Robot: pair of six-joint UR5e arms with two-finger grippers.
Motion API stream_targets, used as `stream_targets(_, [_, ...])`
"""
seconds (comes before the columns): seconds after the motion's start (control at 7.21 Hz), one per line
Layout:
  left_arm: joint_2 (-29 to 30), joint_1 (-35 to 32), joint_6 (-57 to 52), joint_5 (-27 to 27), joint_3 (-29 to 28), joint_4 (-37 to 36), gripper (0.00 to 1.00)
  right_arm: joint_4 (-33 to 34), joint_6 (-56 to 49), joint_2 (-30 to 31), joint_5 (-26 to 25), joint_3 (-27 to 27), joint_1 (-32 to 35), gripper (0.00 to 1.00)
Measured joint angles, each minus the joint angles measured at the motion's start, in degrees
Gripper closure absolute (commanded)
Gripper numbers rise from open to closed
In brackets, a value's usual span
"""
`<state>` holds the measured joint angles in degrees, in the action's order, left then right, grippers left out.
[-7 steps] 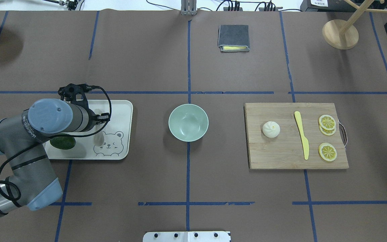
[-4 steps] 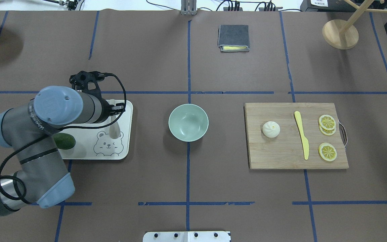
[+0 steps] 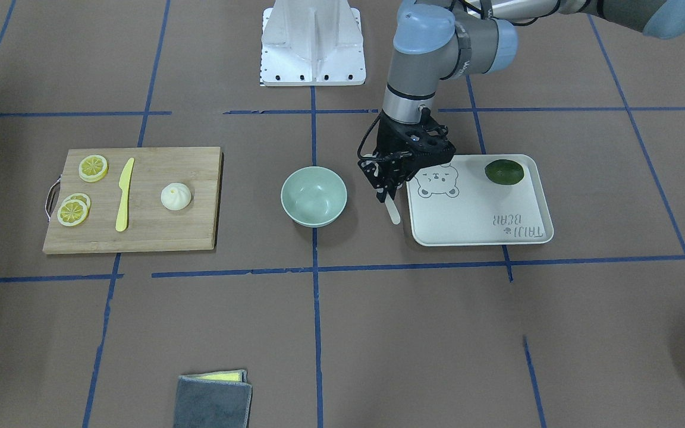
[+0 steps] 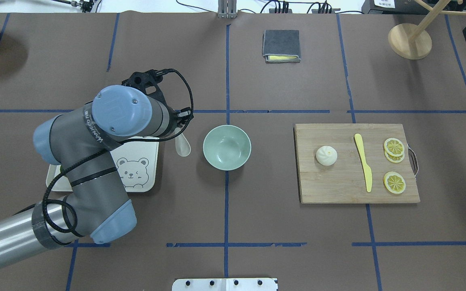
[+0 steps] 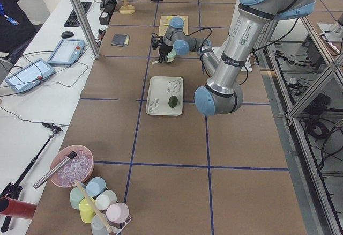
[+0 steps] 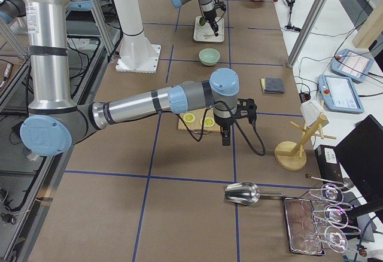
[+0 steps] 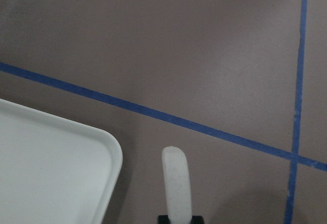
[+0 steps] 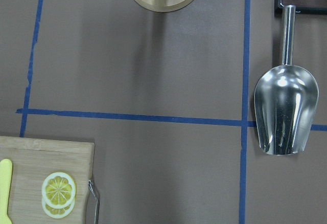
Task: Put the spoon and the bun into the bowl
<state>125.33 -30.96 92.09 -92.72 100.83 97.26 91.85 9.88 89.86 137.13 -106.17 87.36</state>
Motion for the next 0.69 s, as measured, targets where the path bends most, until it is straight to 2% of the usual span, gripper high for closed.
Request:
stream_targets(0.28, [4.0, 2.0, 7.6, 3.0, -1.6, -4.7, 1.0, 0.0, 0.0, 0.5, 0.1, 0.0, 0.0, 0.0])
stream_targets(0.69, [9.7, 5.4, 15.8, 7.3, -8.0, -8.0, 1.0, 0.0, 0.0, 0.6, 0.2, 0.0, 0.0, 0.0])
